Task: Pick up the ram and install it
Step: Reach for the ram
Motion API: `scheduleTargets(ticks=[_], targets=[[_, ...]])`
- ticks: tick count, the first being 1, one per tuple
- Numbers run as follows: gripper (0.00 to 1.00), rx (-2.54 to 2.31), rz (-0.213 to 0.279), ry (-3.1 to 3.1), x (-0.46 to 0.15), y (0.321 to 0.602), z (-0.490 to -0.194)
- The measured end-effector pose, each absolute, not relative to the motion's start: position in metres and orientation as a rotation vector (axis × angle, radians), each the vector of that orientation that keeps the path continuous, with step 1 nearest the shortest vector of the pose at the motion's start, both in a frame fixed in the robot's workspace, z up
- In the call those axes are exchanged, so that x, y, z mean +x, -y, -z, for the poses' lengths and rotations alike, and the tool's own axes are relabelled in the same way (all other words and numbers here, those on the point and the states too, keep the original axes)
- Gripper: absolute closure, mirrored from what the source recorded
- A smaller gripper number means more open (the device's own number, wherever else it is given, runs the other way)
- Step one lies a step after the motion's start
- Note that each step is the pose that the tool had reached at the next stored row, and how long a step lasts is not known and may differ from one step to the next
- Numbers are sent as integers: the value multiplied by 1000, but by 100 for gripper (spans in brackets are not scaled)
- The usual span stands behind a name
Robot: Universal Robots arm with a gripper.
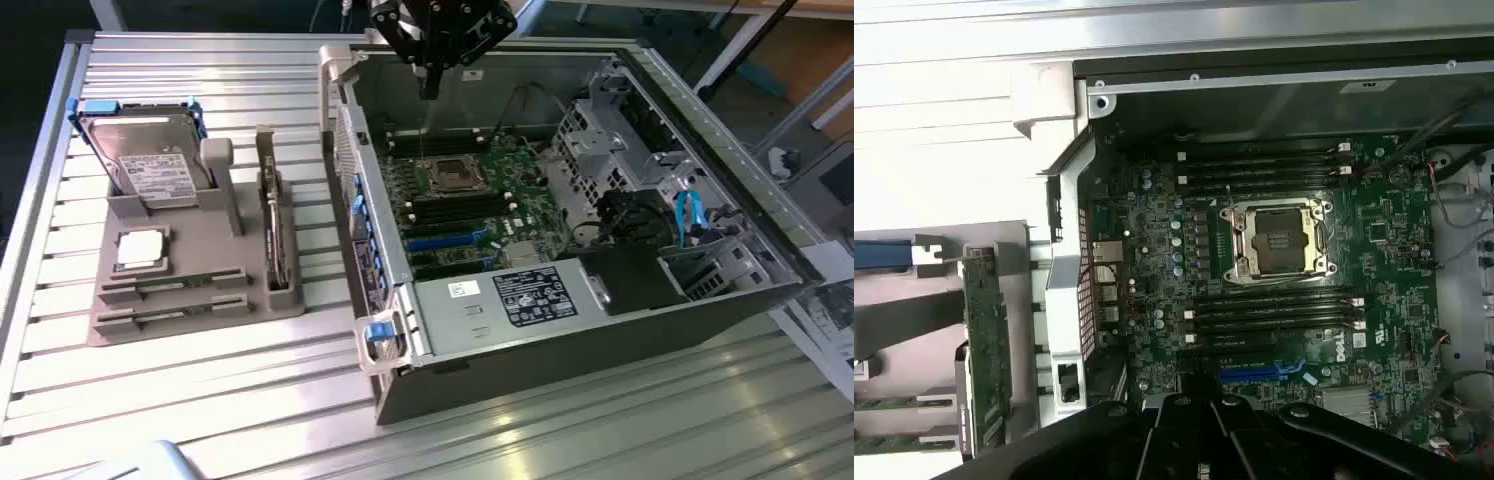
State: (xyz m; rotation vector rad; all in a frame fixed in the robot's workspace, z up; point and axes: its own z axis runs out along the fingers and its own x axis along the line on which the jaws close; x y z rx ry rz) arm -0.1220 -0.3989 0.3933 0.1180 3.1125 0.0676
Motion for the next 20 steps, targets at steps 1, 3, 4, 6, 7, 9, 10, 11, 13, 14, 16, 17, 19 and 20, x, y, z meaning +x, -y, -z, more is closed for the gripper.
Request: scheduleTargets(ticks=[1, 3, 4, 6, 7, 9, 10, 11, 13, 14, 16, 17, 19, 20], targets=[[90, 118, -68, -3112, -123, 399, -393], [90, 118, -68, -3112, -134, 399, -393], [90, 118, -67, -3113, -144, 399, -392], [90, 118, -68, -3112, -157, 399, -392], [90, 118, -68, -3112, -165, 399, -391], [90, 118, -68, -3112, -177, 399, -391], [90, 118, -68, -3112, -184, 399, -391], [90, 118, -68, -3112, -193, 399, -391], [90, 118, -68, -3112, -203, 399, -391], [90, 118, -68, -3112, -210, 399, -391], [90, 118, -68, -3112, -219, 399, -391], [90, 118, -68, -3112, -224, 399, -391], [90, 118, -68, -3112, -237, 399, -391], [90, 118, -68, -3112, -242, 399, -391]])
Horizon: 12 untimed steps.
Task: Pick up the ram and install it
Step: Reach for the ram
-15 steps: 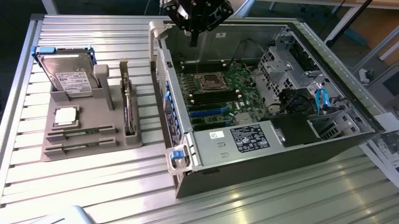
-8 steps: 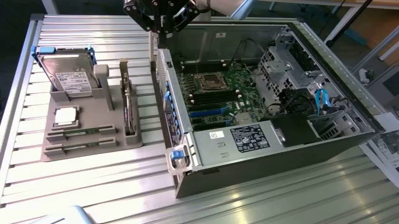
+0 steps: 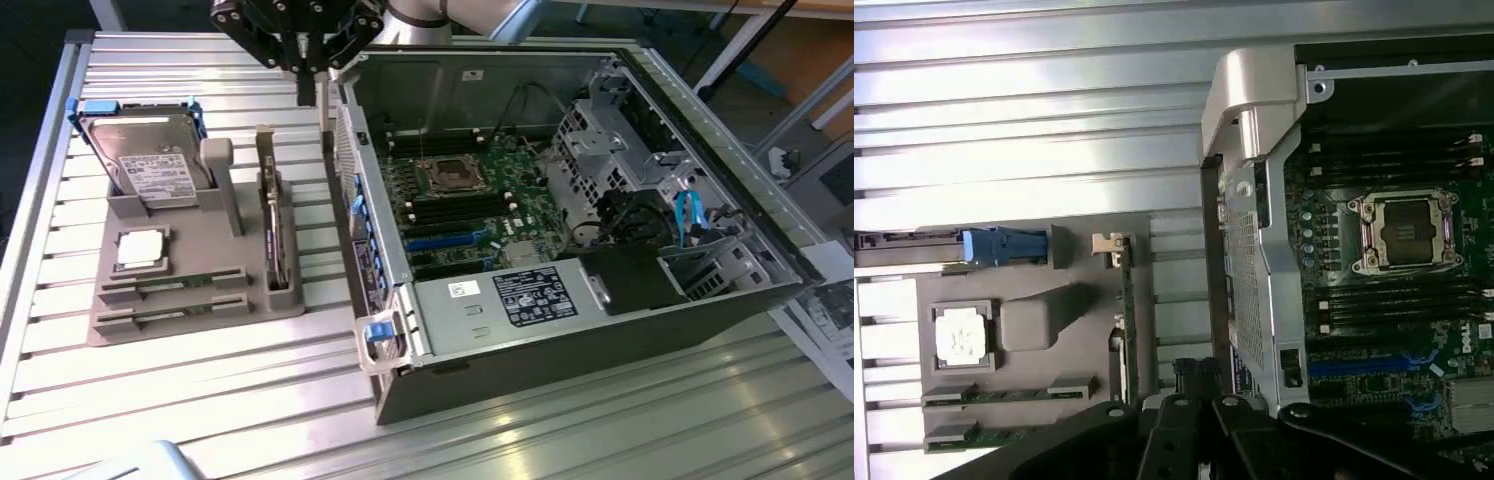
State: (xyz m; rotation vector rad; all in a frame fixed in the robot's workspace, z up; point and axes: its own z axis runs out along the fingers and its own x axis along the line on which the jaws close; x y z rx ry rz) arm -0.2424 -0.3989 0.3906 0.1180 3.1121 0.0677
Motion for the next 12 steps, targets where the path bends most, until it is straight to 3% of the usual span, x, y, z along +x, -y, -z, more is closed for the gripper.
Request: scheduleTargets(ticks=[12], targets=[[90, 118, -68, -3112, -317, 399, -390]])
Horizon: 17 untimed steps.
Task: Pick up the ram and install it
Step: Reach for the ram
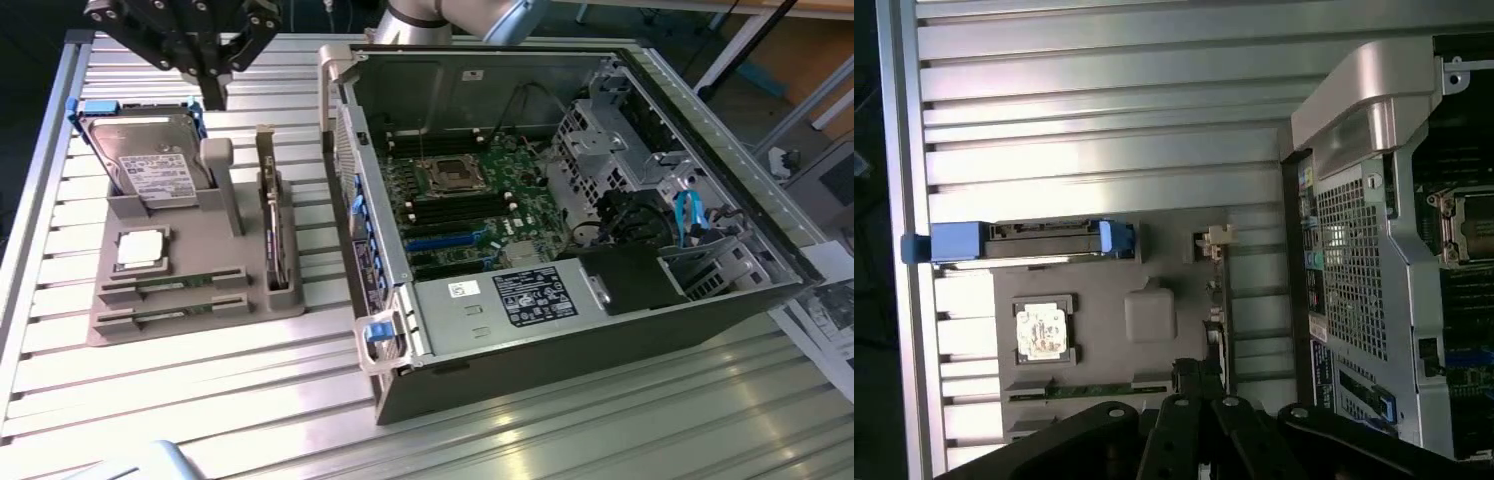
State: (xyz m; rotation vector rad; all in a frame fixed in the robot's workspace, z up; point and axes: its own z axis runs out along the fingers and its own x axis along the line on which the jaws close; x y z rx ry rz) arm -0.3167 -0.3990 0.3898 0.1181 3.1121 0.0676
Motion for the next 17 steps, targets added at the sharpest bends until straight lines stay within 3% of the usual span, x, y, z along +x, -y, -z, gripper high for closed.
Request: scheduleTargets(ticks=[11, 17], targets=[[90, 118, -68, -3112, -349, 399, -389], [90, 118, -64, -3112, -350, 416, -389]])
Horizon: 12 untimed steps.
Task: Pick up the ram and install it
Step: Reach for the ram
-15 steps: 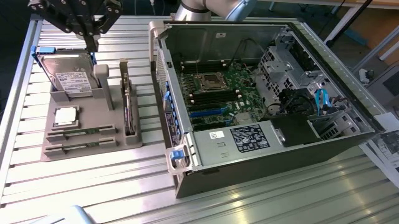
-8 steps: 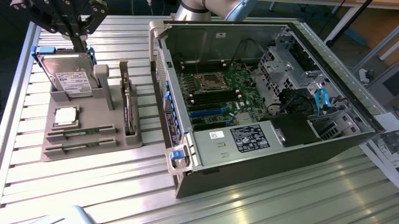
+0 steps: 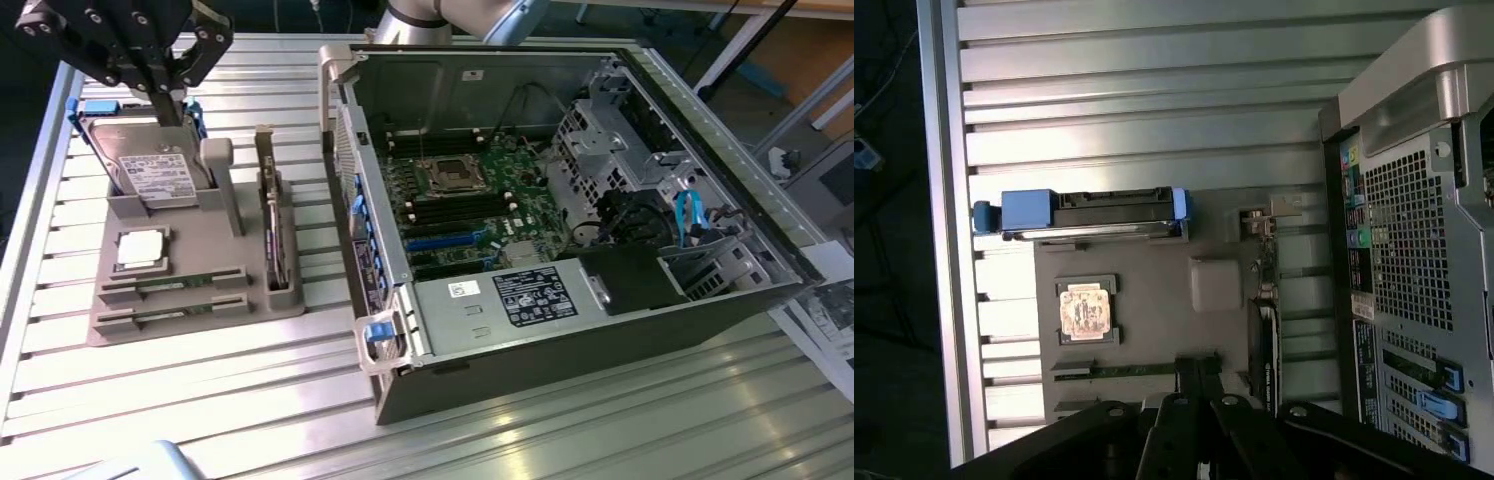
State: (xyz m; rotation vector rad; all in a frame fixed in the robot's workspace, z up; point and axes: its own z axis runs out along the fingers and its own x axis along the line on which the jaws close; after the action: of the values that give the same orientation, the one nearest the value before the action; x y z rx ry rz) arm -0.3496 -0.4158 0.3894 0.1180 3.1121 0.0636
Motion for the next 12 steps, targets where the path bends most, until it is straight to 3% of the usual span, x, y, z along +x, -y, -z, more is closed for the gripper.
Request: scheduleTargets(ticks=[12], targets=[[90, 118, -49, -3112, -350, 460, -389]])
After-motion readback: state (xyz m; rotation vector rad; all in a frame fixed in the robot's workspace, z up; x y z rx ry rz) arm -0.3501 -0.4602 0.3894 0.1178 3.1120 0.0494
